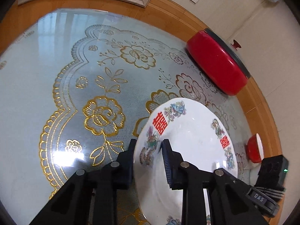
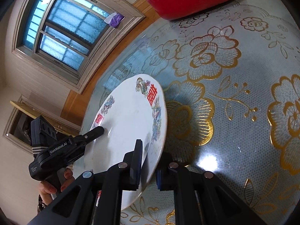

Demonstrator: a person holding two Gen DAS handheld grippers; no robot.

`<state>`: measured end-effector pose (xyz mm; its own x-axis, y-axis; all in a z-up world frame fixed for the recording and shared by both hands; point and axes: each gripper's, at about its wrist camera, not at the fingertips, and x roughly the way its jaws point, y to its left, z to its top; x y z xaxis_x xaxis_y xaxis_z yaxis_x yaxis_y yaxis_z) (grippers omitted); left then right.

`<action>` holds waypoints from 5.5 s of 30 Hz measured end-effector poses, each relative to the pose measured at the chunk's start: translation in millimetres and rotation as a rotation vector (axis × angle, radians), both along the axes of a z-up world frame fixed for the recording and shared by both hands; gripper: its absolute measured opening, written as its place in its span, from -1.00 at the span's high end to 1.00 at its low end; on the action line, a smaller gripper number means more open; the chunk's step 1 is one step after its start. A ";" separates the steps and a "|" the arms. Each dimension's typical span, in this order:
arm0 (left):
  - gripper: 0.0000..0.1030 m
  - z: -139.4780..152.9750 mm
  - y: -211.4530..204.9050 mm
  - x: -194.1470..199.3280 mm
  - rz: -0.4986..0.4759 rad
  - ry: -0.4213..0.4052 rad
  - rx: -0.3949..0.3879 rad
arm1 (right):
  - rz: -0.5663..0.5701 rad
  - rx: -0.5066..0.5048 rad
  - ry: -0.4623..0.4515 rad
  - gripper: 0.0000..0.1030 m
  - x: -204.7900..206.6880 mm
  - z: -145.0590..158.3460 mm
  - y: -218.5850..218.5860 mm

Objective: Organize plates and bowls

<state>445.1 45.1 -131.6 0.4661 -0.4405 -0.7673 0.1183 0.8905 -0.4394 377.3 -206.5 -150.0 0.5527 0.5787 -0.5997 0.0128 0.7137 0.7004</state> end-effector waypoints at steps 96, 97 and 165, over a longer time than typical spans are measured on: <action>0.47 64.8 40.9 -137.7 -0.073 -0.189 0.196 | 0.143 0.047 -0.096 0.82 -49.2 63.0 29.6; 0.47 65.4 42.2 -141.7 -0.073 -0.189 0.193 | 0.145 0.050 -0.096 0.82 -53.1 63.7 29.7; -0.16 41.4 77.7 -358.8 -0.090 -0.132 0.074 | 0.274 -0.024 0.227 0.48 -188.0 55.6 26.1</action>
